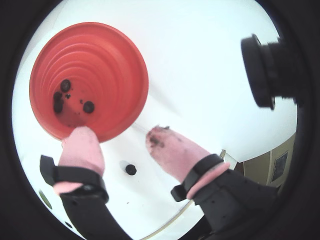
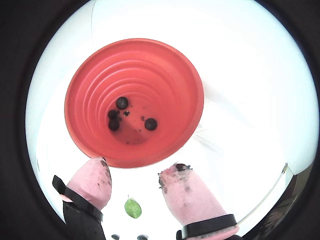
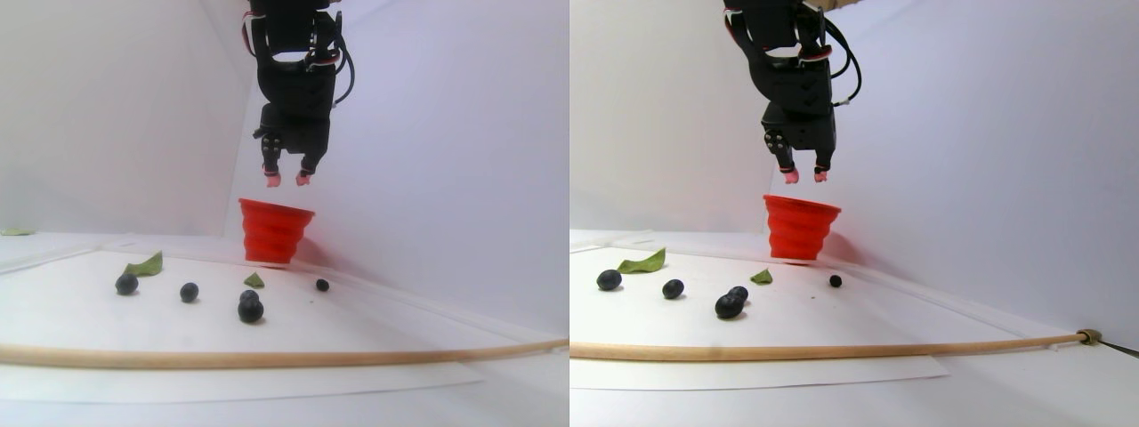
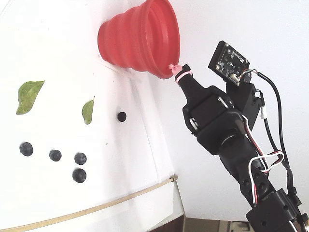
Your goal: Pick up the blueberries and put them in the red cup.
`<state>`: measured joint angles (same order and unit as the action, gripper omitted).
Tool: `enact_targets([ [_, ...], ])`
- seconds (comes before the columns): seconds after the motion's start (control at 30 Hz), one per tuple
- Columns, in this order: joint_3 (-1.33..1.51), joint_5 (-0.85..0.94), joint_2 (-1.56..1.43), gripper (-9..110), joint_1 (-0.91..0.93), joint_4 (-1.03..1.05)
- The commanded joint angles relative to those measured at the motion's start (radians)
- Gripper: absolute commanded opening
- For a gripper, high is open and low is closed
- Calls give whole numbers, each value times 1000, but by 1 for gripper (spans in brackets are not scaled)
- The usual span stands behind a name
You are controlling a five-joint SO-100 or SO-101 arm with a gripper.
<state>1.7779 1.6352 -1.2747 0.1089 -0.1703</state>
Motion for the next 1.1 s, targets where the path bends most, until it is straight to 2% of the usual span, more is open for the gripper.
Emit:
enact_targets([
  [0.0, 0, -11, -181, 19, 57, -38],
  [0.6, 94, -44, -212, 19, 117, -57],
  [1.07, 97, -43, -109, 19, 160, -107],
])
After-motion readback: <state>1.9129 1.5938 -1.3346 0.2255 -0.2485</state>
